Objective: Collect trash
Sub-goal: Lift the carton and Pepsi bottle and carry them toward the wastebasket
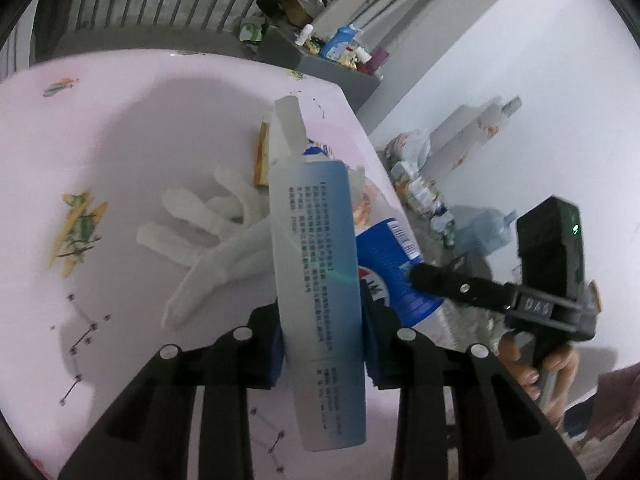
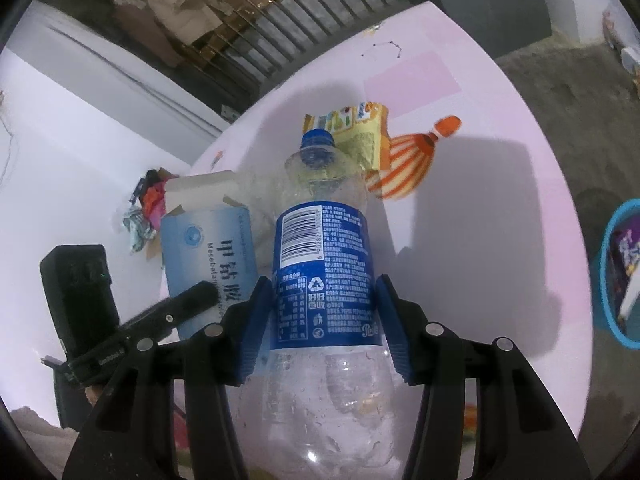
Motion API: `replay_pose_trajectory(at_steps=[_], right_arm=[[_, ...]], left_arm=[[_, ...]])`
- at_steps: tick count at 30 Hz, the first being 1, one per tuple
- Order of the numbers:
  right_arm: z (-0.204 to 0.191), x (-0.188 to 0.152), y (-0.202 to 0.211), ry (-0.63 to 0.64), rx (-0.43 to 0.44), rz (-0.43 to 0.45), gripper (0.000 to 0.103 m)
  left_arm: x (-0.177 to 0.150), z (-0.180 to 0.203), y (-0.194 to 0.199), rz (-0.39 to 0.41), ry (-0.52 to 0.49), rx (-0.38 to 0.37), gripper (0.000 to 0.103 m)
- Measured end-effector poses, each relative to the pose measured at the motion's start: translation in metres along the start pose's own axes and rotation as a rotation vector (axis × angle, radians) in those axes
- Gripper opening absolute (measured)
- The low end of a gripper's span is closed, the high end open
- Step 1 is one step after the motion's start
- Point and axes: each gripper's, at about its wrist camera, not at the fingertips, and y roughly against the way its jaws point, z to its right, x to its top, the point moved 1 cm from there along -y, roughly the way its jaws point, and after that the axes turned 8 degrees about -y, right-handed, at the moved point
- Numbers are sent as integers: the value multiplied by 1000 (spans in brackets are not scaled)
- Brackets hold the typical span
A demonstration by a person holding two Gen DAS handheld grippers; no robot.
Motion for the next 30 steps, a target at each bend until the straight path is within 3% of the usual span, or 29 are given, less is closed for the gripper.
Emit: replay_pose_trajectory(at_steps=[8, 16, 21, 24, 30], right_arm=[[-9, -2, -7, 49, -65, -22, 59], [-10, 12, -22, 41, -29, -58, 64], [-9, 11, -37, 27, -30, -95, 63], [-5, 9, -45, -5, -1, -106, 56], [-3, 5, -33, -45, 64, -56, 55]], left_arm=[[-9, 4, 4, -6, -27, 37, 30], [-6, 9, -1, -14, -40, 46, 30], [-6, 10, -3, -17, -40, 48, 30], [-5, 10, -4, -22, -35, 47, 30], [0, 14, 2, -24, -64, 60, 29]])
